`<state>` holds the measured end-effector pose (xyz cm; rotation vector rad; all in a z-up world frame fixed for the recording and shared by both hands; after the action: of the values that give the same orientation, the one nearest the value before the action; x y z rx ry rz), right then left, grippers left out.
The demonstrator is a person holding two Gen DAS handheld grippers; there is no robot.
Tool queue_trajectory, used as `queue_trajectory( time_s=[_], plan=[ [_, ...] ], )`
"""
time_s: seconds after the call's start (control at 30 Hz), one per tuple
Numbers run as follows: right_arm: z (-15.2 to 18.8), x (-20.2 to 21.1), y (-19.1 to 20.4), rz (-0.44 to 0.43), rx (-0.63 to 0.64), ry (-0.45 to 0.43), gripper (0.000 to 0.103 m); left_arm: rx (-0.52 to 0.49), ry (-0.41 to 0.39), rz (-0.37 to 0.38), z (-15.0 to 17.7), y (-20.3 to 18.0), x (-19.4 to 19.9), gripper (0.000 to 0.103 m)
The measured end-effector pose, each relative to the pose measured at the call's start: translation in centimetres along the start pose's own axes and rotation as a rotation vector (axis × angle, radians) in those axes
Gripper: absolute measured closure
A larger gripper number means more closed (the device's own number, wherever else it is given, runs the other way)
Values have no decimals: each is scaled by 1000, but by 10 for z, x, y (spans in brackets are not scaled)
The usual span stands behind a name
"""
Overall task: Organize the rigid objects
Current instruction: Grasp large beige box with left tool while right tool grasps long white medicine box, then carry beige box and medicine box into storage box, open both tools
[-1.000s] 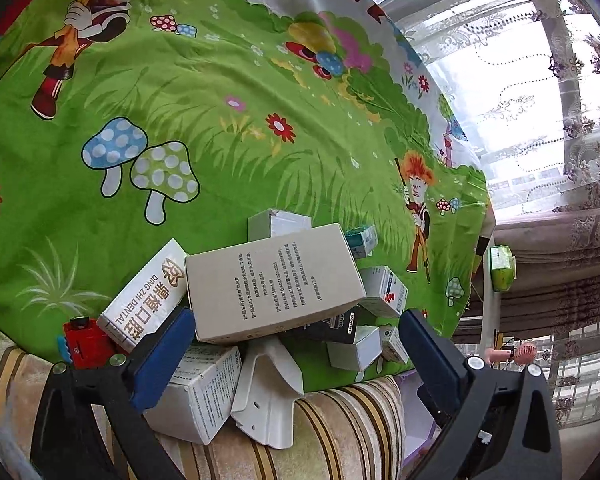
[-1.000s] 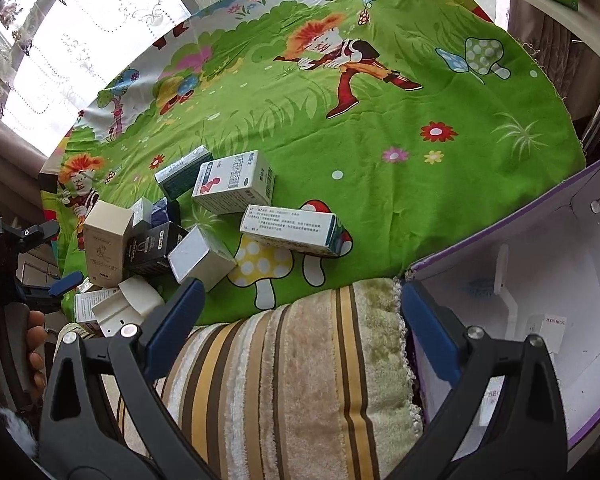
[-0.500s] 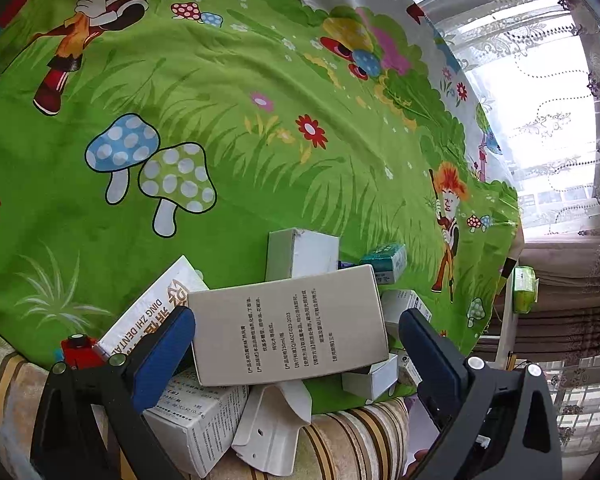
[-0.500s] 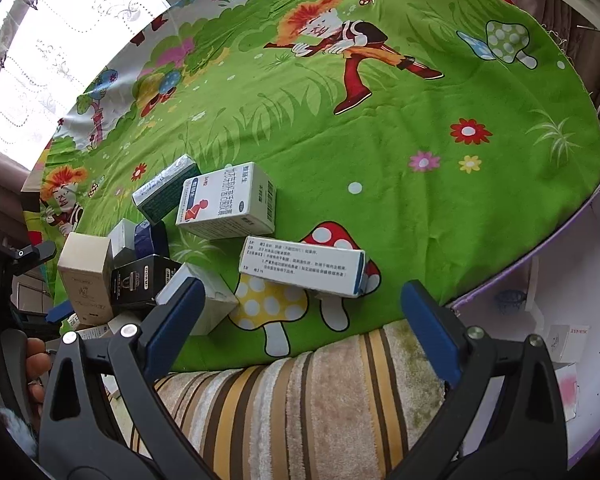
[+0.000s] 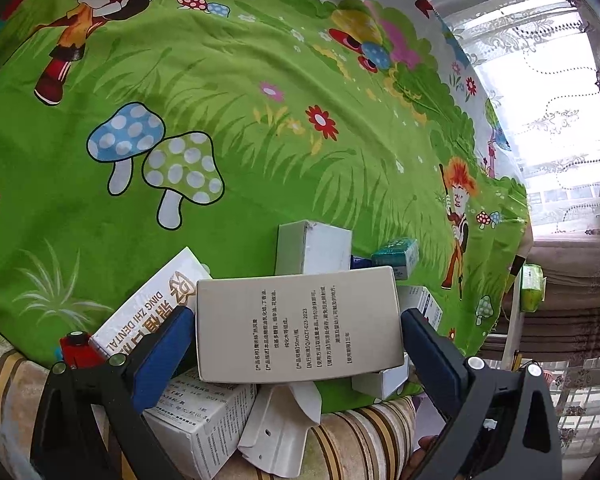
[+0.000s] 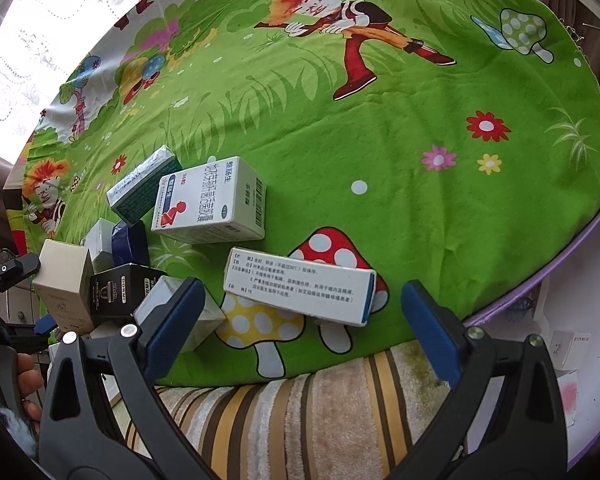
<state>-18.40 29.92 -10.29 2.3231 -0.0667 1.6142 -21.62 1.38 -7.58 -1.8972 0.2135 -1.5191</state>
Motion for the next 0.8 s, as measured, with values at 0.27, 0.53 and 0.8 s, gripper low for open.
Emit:
queue_trajectory(
  time_s=[0.27, 0.53, 0.8],
  plan=[
    [-3, -11, 4, 23, 17, 16, 8, -19, -2, 0, 3, -2, -6, 1],
    [-3, -7, 6, 26, 36, -11, 19, -83, -66, -4, 7, -8, 5, 2],
    [6, 19, 8, 48, 79, -100, 19, -191, -199, 16, 26, -25, 36, 2]
  ],
)
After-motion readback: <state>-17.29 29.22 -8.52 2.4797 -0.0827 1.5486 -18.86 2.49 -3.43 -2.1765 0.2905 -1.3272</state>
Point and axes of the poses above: each gripper's, at about its wrist camera, not at the fingertips, and x roughly against the way its jaws point, y to its left, z to its underside, the point moved 6 cm from there along -x, roughly the way its jaws point, and after that the axes turned 4 degrees about z, right-handed, at the moved point
